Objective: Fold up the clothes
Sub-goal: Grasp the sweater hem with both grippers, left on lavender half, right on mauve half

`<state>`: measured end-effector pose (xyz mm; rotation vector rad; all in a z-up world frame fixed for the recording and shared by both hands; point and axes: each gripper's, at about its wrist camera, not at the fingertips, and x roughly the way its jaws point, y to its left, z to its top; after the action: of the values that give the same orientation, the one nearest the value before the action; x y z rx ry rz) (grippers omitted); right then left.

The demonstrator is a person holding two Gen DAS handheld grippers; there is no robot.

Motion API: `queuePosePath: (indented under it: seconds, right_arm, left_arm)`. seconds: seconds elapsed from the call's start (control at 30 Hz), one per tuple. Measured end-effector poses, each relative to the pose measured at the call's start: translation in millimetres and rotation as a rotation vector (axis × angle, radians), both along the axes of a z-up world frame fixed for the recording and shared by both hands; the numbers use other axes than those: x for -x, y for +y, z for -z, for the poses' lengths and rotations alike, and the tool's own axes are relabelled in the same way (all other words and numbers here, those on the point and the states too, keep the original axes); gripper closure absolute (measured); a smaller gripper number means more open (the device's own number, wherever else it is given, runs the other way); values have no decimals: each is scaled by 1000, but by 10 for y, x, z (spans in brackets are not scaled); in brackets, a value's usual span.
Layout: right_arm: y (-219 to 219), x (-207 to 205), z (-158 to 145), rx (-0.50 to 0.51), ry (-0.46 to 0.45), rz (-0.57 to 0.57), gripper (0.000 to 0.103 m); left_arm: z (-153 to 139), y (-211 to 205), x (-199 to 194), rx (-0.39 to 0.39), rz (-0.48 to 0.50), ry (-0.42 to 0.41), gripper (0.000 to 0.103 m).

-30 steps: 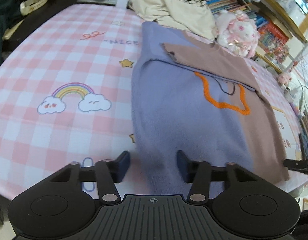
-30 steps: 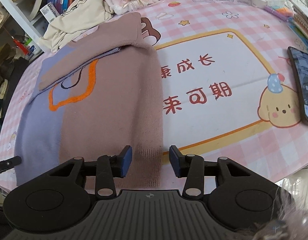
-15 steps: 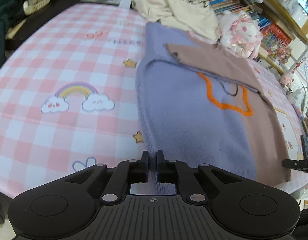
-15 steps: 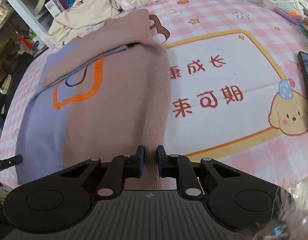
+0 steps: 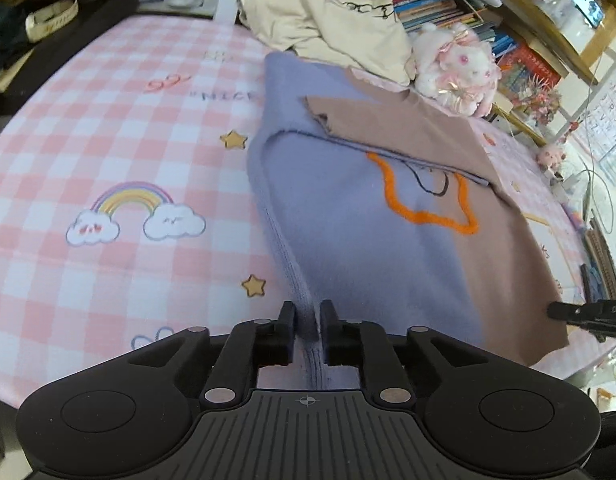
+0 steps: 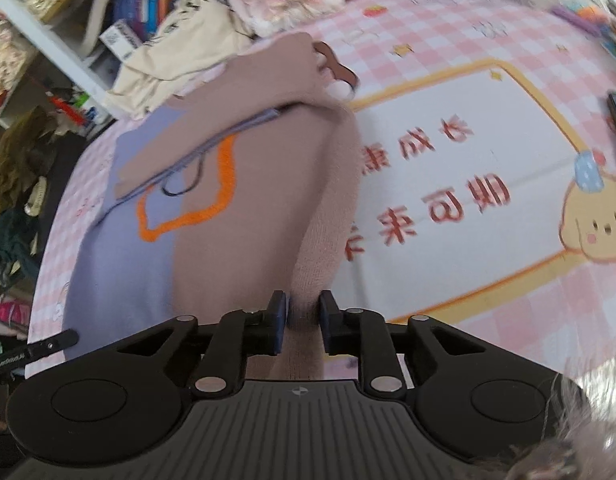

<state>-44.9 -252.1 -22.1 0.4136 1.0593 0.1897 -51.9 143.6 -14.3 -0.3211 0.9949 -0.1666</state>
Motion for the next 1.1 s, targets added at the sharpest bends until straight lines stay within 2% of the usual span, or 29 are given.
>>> queuePosePath:
  seconds: [0.03,0.07,0.23,0.37,0.4,0.47,0.5,0.67,0.77,0.97,1.1]
  right_arm:
    - [-18,0,27,-5,9,10,79]
    - [-36,0,54,-10,17,20,76]
    - [-44,-3,124,-15,34,39,76]
    - [-40,-8,167,-14,44,45,76]
    - [-40,-8,170,-15,42,46,79]
    - [-37,-11,167,-11,41,43,90]
    - [-36,-8,152,-14,35,42,90]
    - [-18,37,-32,-62,-43,32,91]
    - [11,4,-22,-52,-26,26,91]
    - [-7,-7,49,-38,6,43,91]
    - [-9,-4,72,-28,14,44,90]
  left_arm:
    - [18,2,-2,7,8,9,67]
    - [34,2,-2,12,14,17,65]
    - [120,55,-17,65,6,45,64]
    - [160,144,-20,124,-20,47,69]
    - [165,151,-23,133,-24,47,70]
    - [177,154,-36,136,-27,53,89]
    - [165,151,-38,132,-26,49,97]
    - [-83,60,7,107,39,-81,97]
    - [-62,42,-44,113,56,-56,97]
    - [76,162,-46,170,-3,0,97]
    - [123,183,-46,170,-14,23,91]
